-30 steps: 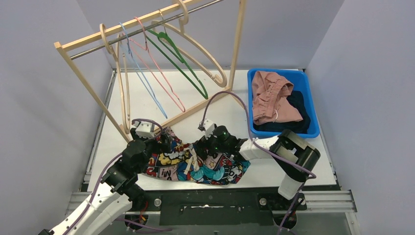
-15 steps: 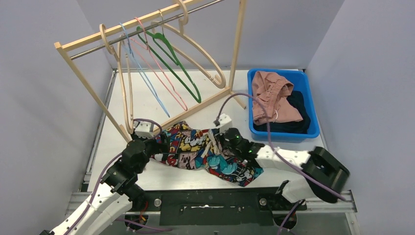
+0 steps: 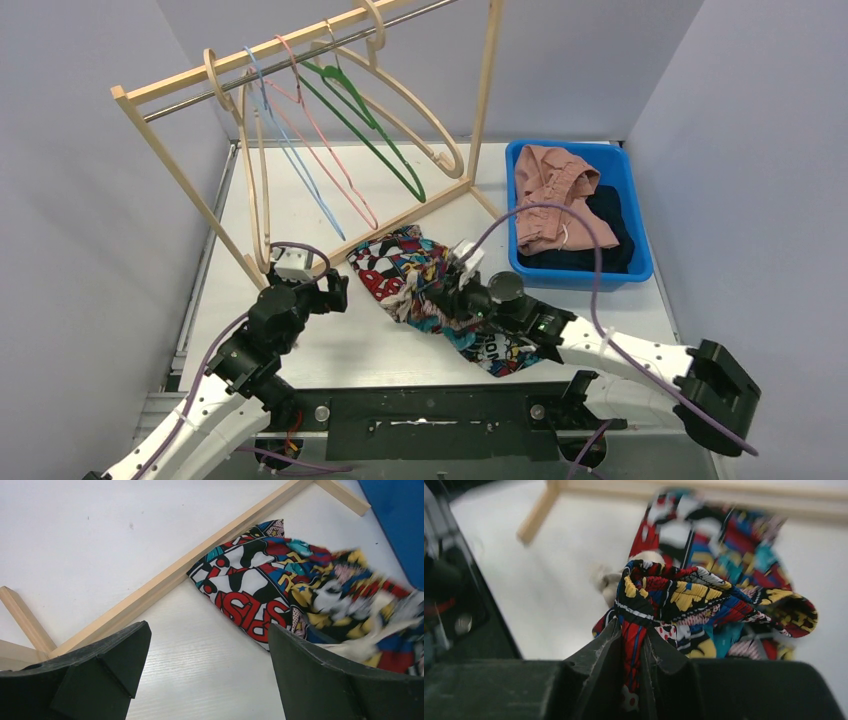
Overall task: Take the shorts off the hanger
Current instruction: Pick up the shorts at the center of the board.
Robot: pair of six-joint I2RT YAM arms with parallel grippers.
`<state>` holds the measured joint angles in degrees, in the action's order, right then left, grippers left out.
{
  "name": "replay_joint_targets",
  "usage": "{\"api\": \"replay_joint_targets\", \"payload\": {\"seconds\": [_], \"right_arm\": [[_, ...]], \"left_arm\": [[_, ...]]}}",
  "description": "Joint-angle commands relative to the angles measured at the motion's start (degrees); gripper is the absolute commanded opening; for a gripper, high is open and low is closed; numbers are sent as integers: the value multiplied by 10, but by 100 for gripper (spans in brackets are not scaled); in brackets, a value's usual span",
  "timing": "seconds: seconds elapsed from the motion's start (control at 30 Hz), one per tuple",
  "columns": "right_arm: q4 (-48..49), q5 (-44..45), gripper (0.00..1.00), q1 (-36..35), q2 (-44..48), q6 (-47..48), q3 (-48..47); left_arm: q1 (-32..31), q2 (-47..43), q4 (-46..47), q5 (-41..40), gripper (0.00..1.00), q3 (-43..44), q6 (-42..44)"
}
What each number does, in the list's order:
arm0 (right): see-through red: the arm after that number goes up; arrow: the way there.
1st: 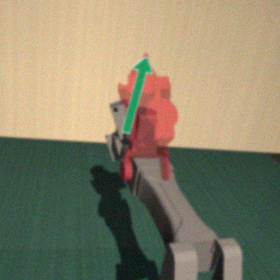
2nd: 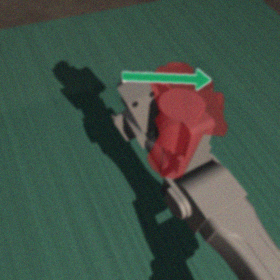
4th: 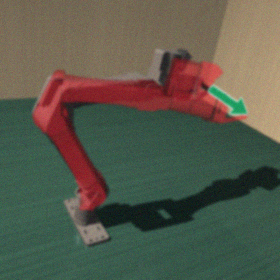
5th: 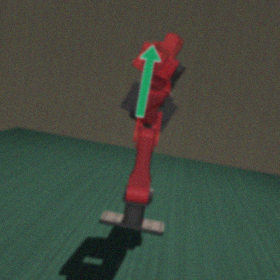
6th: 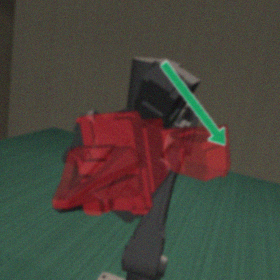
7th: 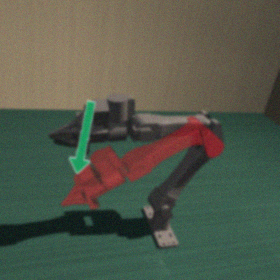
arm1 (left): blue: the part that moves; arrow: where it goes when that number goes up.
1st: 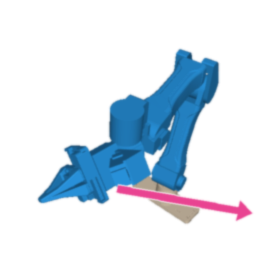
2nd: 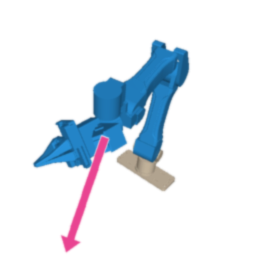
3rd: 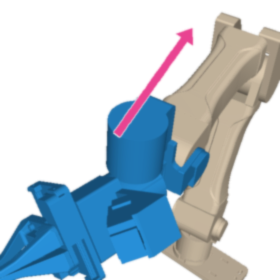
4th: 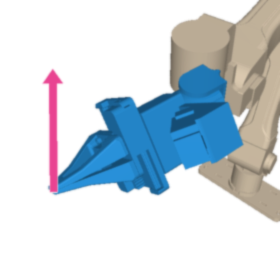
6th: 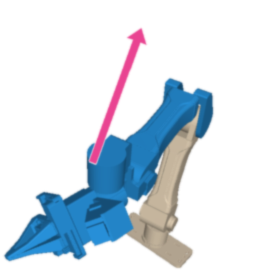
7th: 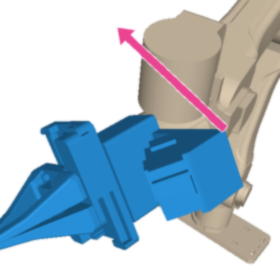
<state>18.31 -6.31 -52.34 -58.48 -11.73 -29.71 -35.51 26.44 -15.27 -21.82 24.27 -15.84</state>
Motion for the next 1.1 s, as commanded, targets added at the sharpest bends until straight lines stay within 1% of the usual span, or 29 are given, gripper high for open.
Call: {"api": "replay_joint_targets", "payload": {"seconds": [0.0,0.03,0.07,0.1,0.17,0.2,0.23,0.3,0.4,0.47,0.53,0.63,0.77,0.83,0.93,1.0,1.03,1.07], "right_arm": [[-35,-48,14,-40,-49,-62,33],[-44,-14,16,-42,-51,-74,37],[-51,24,23,-42,-50,-86,39],[-60,65,33,-42,-45,-95,39],[-77,146,59,-41,-35,-104,34],[-86,185,71,-41,-31,-115,30],[-102,229,79,-40,-30,-127,24],[-120,262,86,-39,-37,-132,12],[-146,277,93,-37,-73,-150,-8],[-163,283,96,-37,-111,-179,-24],[-170,269,100,-37,-152,-207,-40],[-173,261,99,-35,-221,-246,-61],[-218,276,98,-28,-308,-304,-104],[-260,294,98,-30,-351,-324,-131],[-326,366,98,-43,-408,-400,-154],[-311,379,98,-51,-421,-425,-139],[-295,377,93,-53,-421,-433,-127],[-277,370,84,-54,-419,-440,-116]], "left_arm": [[3,-8,19,8,88,31,2],[3,-8,20,7,88,31,3],[3,-8,20,9,89,31,3],[3,-7,20,9,89,31,3],[3,-6,20,12,88,31,3],[3,-5,20,13,88,31,2],[3,-4,20,14,88,31,3],[3,-3,20,13,89,31,2],[3,-7,19,12,89,31,2],[3,-8,20,12,88,30,2],[3,-7,20,12,89,29,2],[3,-4,20,13,89,29,2],[4,-2,20,14,89,30,1],[3,-3,20,14,89,29,1],[3,-4,20,12,89,29,1],[3,-6,19,13,89,29,0],[3,-7,19,12,89,29,0],[3,-7,19,12,89,29,0]]}}
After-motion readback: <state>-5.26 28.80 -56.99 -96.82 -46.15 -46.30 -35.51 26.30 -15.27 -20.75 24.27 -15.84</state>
